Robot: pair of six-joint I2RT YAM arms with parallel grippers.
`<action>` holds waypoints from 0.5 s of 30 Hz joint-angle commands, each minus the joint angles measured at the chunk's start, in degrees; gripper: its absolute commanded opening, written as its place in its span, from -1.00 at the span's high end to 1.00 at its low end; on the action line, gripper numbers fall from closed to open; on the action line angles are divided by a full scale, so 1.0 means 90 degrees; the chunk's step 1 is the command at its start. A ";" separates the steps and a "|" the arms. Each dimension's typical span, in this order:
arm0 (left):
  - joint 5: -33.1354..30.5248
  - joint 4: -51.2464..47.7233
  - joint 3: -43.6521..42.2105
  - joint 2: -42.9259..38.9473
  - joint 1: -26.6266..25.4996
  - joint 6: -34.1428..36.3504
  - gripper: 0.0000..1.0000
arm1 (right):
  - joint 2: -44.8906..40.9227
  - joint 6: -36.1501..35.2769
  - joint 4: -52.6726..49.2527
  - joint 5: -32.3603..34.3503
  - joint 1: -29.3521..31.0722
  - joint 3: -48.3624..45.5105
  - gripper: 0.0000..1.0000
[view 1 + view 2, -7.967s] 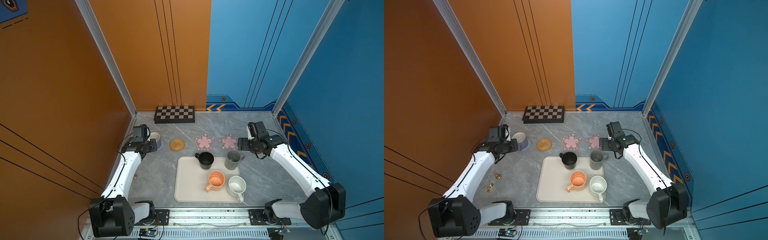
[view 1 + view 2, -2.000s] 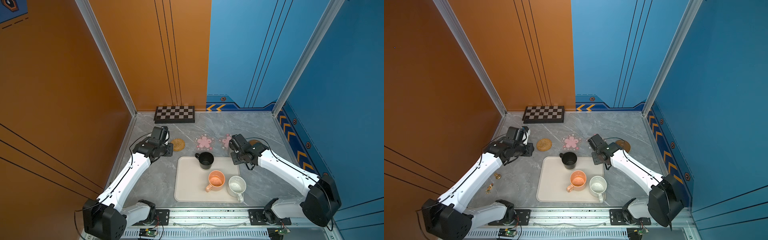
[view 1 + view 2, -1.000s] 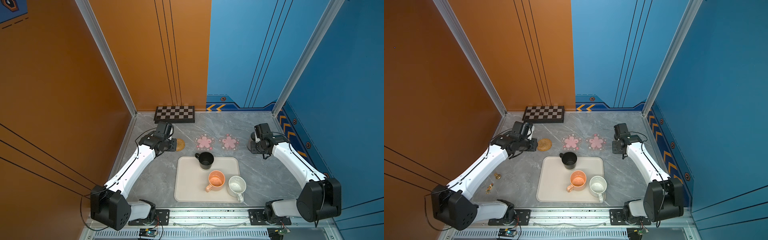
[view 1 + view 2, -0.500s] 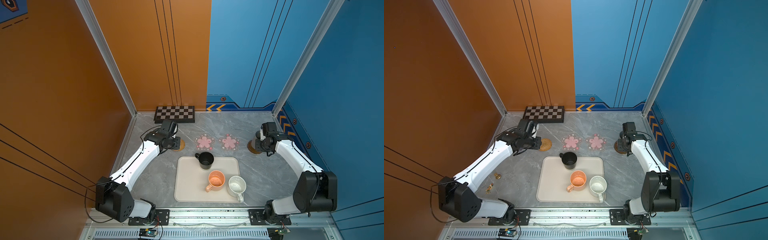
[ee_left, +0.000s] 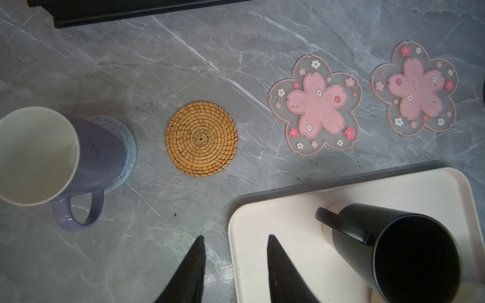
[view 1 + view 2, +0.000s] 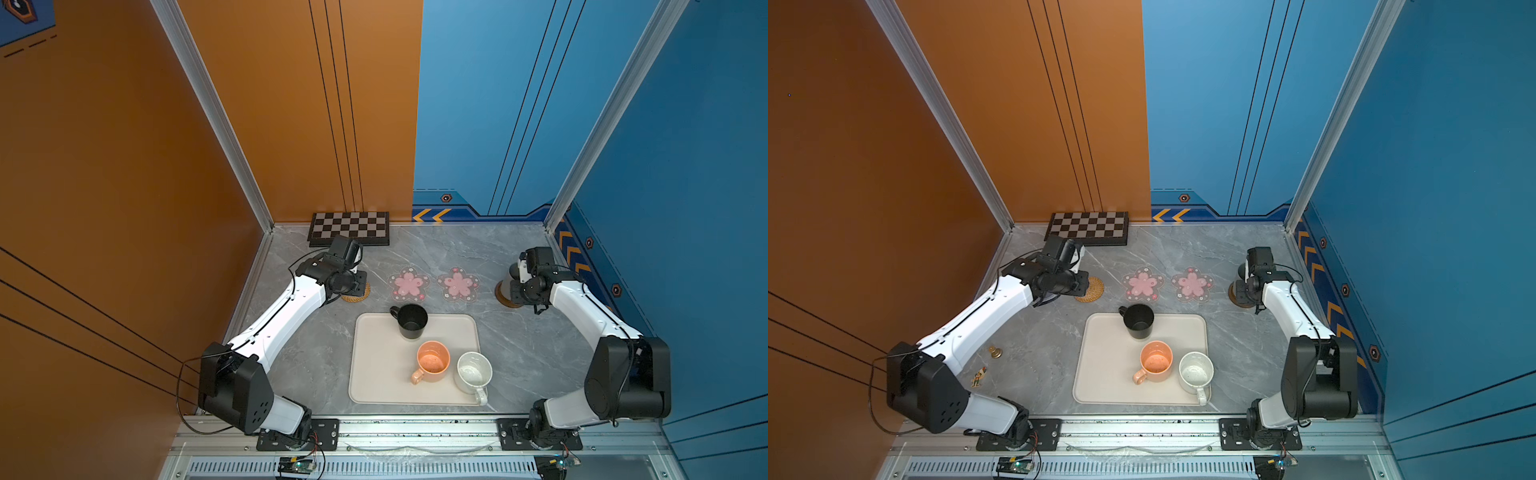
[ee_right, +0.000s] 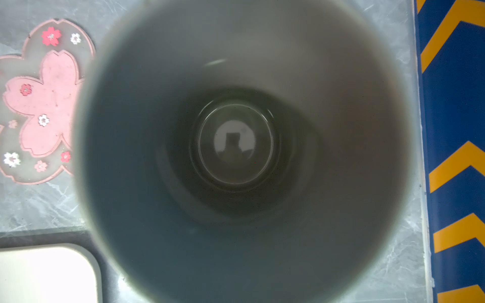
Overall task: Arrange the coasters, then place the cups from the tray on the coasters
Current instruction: 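Lower the grey mug onto the wooden coaster with right gripper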
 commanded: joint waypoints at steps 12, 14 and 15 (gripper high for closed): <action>0.0007 -0.0030 0.0590 0.0452 -0.0283 -0.0092 0.19 | -0.0009 -0.0218 0.0570 -0.0048 -0.0199 -0.0088 1.00; 0.0017 -0.0024 0.0619 0.0491 -0.0307 -0.0087 0.19 | -0.0023 -0.0193 0.0623 -0.0098 -0.0218 -0.0089 1.00; 0.0014 -0.0030 0.0630 0.0511 -0.0322 -0.0087 0.19 | -0.0029 -0.0177 0.0655 -0.0128 -0.0228 -0.0094 1.00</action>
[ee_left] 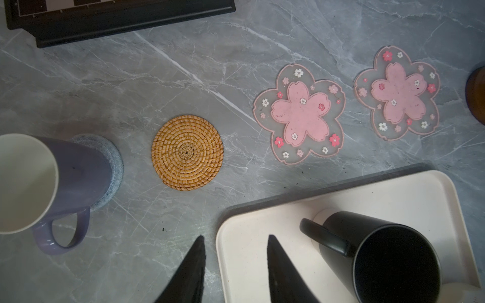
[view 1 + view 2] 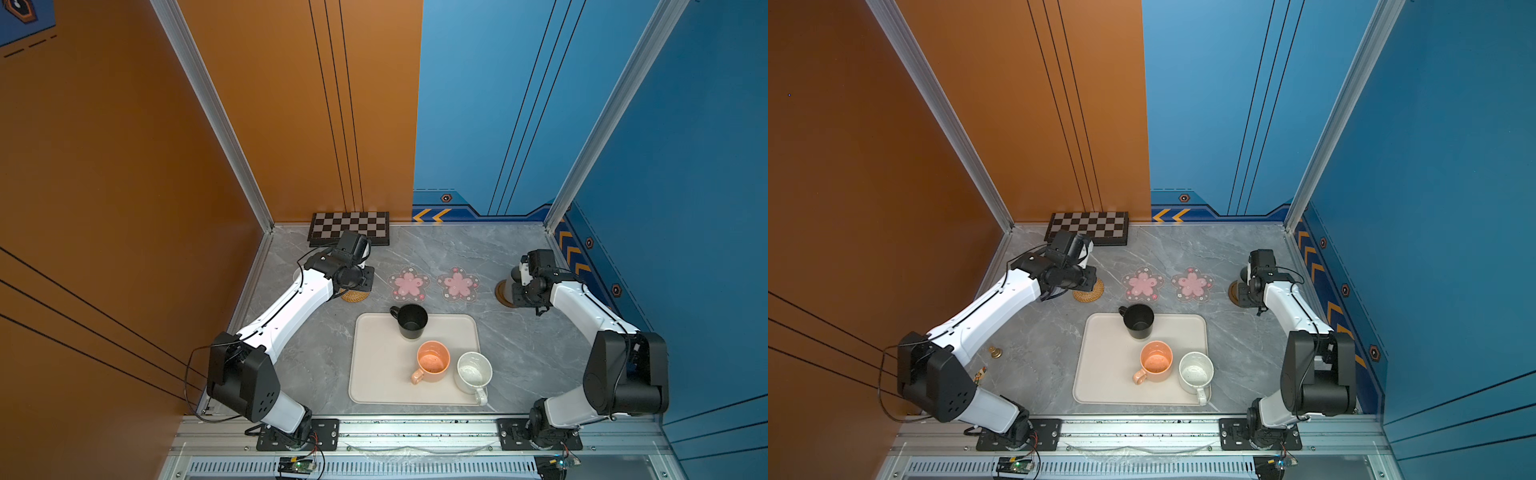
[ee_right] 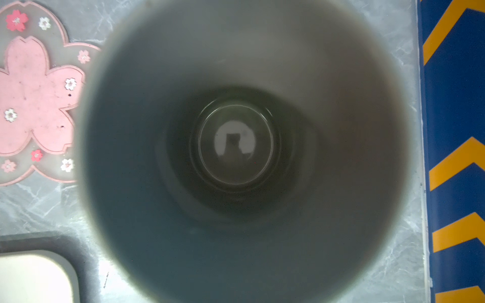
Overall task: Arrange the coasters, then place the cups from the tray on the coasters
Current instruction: 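Lower the grey mug onto the wooden coaster with right gripper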
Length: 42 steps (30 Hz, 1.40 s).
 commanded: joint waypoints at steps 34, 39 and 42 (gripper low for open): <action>-0.0076 -0.0025 0.0128 0.0088 -0.0316 -0.0165 0.19 | 0.0234 0.0105 0.0749 -0.0158 -0.0111 -0.0085 0.79; -0.0114 -0.0026 0.0042 -0.0032 -0.0326 -0.0195 0.19 | 0.0276 0.0111 0.0661 -0.0101 -0.0112 -0.0046 0.48; -0.0133 -0.0033 0.0010 -0.0093 -0.0327 -0.0217 0.19 | 0.0277 0.0118 0.0602 -0.0020 -0.0107 -0.0007 0.42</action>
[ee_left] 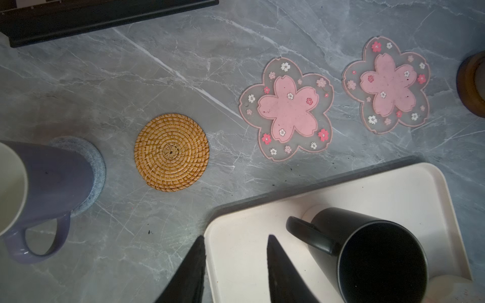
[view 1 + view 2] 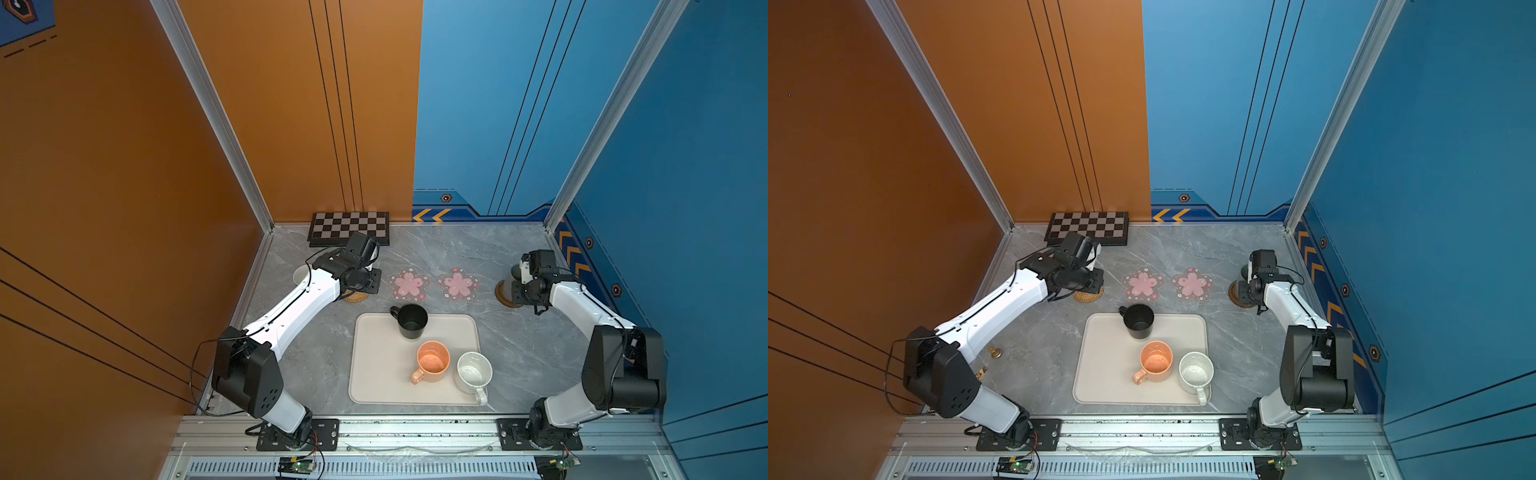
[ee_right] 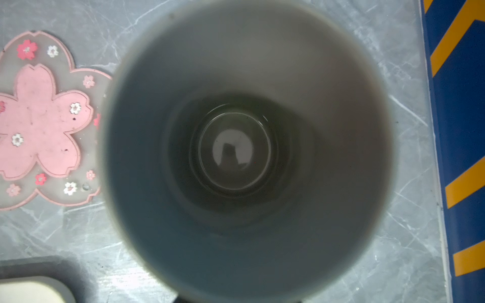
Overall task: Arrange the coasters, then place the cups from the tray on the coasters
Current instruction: 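Lower the grey mug onto the wooden coaster with right gripper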
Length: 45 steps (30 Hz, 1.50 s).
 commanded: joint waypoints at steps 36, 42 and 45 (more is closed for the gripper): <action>-0.0268 -0.0040 -0.0585 -0.0955 -0.0185 -0.0056 0.19 | -0.0040 0.0268 -0.0549 0.0862 0.0088 0.0195 0.17; -0.0264 -0.0039 -0.0654 -0.1044 -0.0188 -0.0056 0.19 | -0.0098 0.0241 -0.0651 0.0980 0.0094 0.0226 0.16; -0.0233 -0.0038 -0.0692 -0.1036 -0.0179 -0.0083 0.19 | -0.0110 0.0222 -0.0686 0.1037 0.0094 0.0226 0.16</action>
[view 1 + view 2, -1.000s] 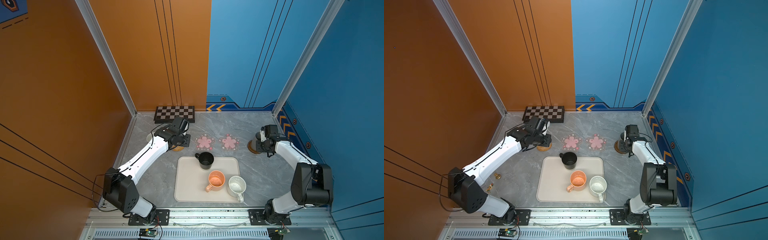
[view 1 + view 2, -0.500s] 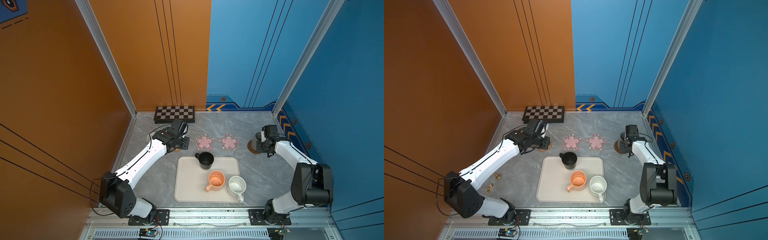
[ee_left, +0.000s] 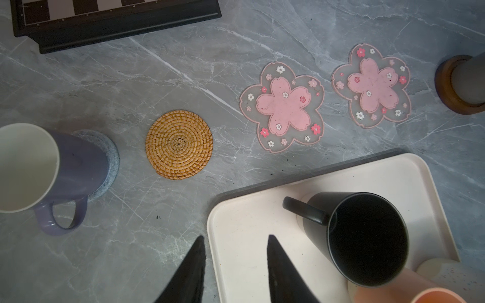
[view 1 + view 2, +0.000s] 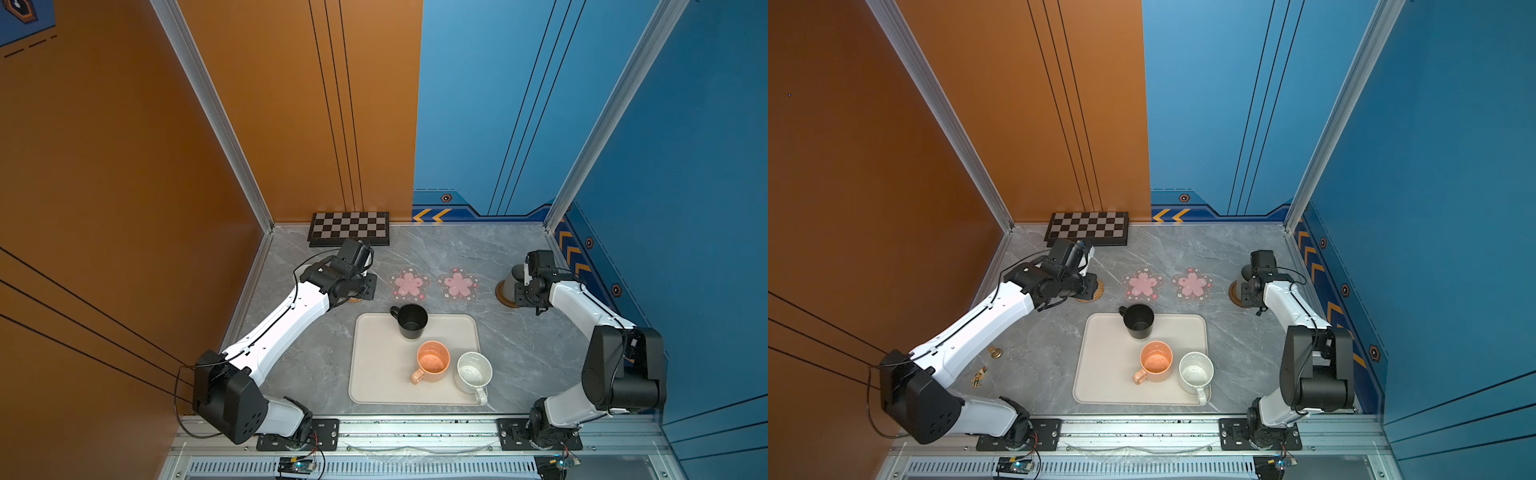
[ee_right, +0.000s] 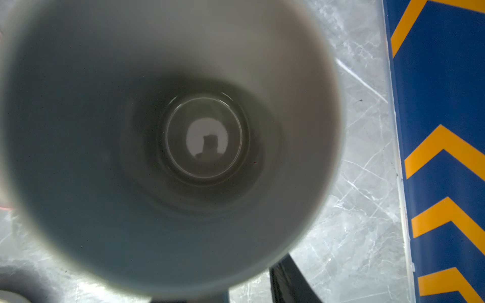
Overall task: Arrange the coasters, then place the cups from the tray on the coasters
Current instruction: 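Lower the grey mug onto the wooden coaster with right gripper, then open right gripper off the grey mug while left gripper moves toward black mug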
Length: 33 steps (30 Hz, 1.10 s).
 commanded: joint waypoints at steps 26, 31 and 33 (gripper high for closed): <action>0.0181 -0.0116 -0.0273 0.0459 -0.0467 -0.0373 0.19 | -0.1244 0.0183 -0.0933 0.0279 0.0689 0.0455 -0.02; 0.0168 -0.0108 0.0016 0.0997 -0.0668 -0.0478 0.20 | -0.1696 0.0271 -0.1180 0.0443 0.0828 0.0465 -0.09; 0.0102 -0.0108 0.0183 0.1301 -0.0723 -0.0521 0.20 | -0.1872 0.0290 -0.1312 0.0413 0.0856 0.0465 -0.10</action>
